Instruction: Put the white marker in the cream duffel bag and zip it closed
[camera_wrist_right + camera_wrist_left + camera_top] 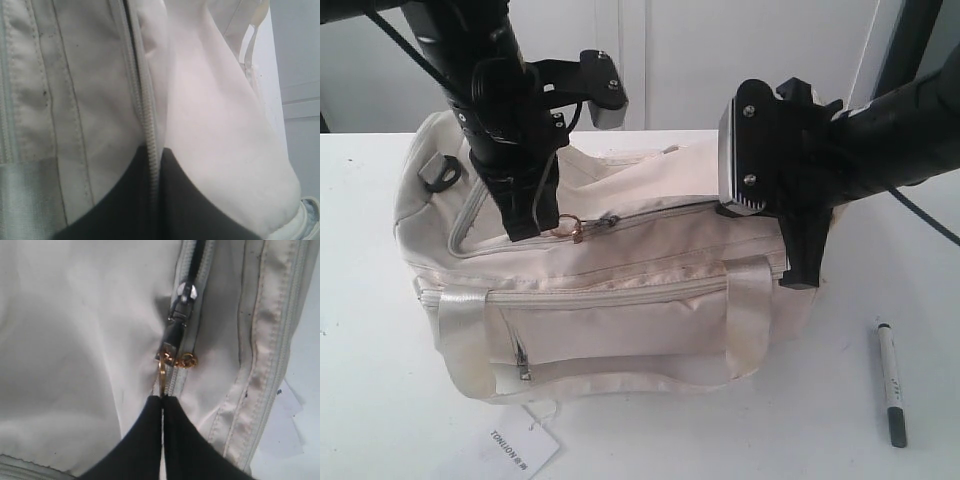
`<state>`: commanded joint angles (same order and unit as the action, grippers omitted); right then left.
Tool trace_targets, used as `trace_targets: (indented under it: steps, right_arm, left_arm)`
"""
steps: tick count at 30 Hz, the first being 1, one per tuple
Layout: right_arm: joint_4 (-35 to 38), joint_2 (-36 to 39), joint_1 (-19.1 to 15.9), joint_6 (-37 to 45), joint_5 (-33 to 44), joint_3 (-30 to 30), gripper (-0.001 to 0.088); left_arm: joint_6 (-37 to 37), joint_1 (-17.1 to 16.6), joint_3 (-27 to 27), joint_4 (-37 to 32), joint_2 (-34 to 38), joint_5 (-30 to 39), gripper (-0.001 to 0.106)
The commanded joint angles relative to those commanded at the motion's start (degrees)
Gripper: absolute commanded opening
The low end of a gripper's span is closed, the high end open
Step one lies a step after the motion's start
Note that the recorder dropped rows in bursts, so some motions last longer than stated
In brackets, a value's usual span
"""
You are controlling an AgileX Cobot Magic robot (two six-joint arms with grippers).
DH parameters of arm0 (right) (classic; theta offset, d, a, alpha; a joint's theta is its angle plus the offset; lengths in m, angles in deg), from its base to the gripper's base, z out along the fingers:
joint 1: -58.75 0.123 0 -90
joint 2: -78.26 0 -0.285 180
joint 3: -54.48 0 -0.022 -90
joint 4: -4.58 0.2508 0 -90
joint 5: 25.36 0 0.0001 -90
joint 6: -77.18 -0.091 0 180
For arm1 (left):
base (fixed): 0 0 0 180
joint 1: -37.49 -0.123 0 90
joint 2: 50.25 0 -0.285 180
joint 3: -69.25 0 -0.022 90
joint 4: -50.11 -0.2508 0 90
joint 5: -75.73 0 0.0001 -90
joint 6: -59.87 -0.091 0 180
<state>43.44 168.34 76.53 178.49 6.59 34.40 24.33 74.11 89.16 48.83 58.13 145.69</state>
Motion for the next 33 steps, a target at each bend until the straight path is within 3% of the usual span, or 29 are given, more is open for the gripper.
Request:
trace_targets:
  steps: [16,27,33]
  right_arm:
    - [0.00,0.00,0.00,-0.21,-0.35,0.00,0.0000]
    - [-0.11,0.00,0.00,-1.18,-1.00,0.00,0.0000]
    - [-0.11,0.00,0.00,-1.28,-1.01,0.00,0.0000]
  left_arm:
    - [4.48,-0.13,-1.53,-5.32,-3.22,0.00,0.000]
    - [7.55,-8.25,-6.88,-3.26,-4.93,0.00,0.000]
    - [7.55,-9.22,-7.46,-1.74,-5.62,0.00,0.000]
